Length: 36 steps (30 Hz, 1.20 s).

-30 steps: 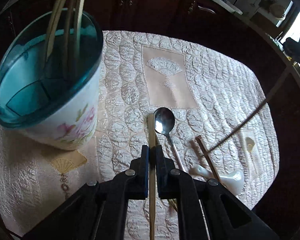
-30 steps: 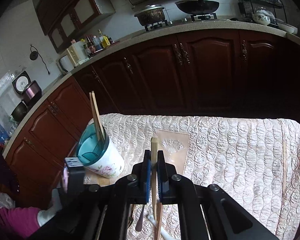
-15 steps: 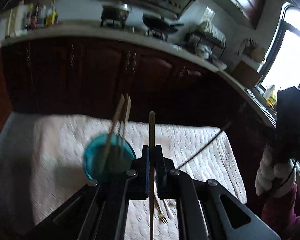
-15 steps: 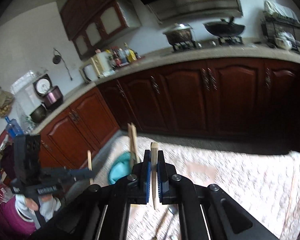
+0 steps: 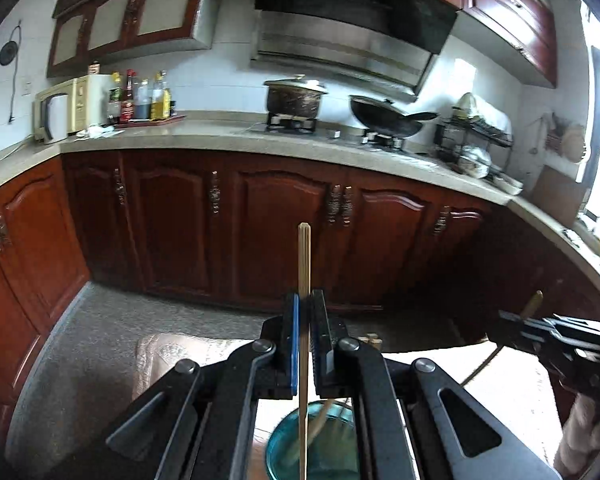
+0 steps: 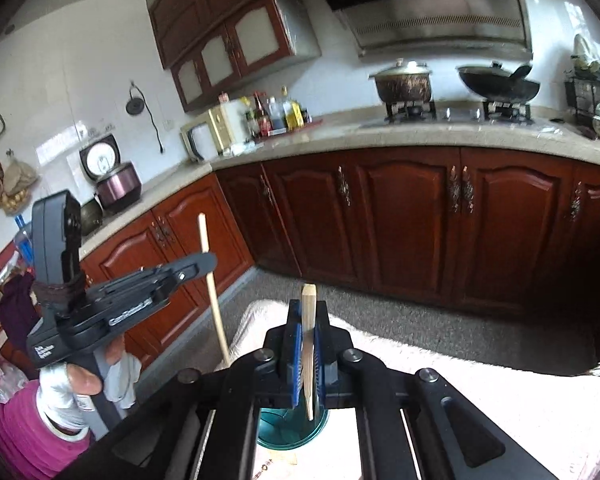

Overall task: Organize utensils
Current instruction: 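Lift both chopsticks upright and carry them over the cup, then lower the chopsticks into the cup and open both grippers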

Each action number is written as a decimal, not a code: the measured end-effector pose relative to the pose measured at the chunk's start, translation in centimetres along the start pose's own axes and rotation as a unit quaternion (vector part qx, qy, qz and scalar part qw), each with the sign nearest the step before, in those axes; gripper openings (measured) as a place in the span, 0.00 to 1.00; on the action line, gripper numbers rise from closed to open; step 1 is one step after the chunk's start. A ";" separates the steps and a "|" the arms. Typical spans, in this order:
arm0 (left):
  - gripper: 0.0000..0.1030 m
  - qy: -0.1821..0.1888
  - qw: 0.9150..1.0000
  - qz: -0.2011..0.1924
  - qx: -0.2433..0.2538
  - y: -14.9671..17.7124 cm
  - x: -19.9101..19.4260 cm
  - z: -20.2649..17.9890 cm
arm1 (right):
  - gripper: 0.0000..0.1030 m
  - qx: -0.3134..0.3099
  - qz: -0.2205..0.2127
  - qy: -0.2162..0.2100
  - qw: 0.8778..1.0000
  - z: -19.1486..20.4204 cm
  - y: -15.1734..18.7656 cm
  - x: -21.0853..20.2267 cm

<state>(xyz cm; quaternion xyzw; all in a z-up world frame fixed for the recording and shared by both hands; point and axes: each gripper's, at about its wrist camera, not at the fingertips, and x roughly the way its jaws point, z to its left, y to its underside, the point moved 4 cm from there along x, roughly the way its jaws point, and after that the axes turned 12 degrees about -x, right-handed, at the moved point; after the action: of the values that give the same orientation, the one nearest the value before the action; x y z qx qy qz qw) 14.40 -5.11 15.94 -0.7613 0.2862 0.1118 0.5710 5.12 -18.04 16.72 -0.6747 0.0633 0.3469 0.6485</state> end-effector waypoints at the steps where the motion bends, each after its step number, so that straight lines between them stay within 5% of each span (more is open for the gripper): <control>1: 0.05 -0.004 1.000 0.001 -0.002 0.2 0.6 0.4 | 0.06 0.002 0.009 -0.002 1.000 0.0 0.3 0.9; 11: 0.05 -0.007 1.000 -0.012 -0.010 1.3 3.3 1.9 | 0.06 0.017 0.086 -0.022 0.996 -1.0 4.8 8.8; 23: 0.05 -0.010 0.999 0.033 0.000 3.9 4.9 1.8 | 0.06 0.030 0.091 -0.024 0.995 -1.7 5.9 10.9; 32: 0.06 -0.022 0.996 0.082 -0.014 6.9 6.1 2.7 | 0.22 0.049 0.073 -0.029 0.996 -1.9 6.4 10.6; 34: 0.14 -0.023 0.996 0.086 -0.017 7.2 6.2 2.9 | 0.23 0.053 0.074 -0.027 0.995 -2.2 6.6 10.4; 36: 0.35 -0.023 0.996 0.087 -0.021 7.6 6.0 3.1 | 0.25 0.059 0.075 -0.025 0.995 -2.4 6.9 10.1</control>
<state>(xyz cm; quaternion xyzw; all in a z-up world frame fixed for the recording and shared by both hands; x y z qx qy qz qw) 15.43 -5.43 5.84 -0.7424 0.3358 0.1849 0.5495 9.89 -17.59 5.21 -0.6196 0.1175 0.4067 0.6610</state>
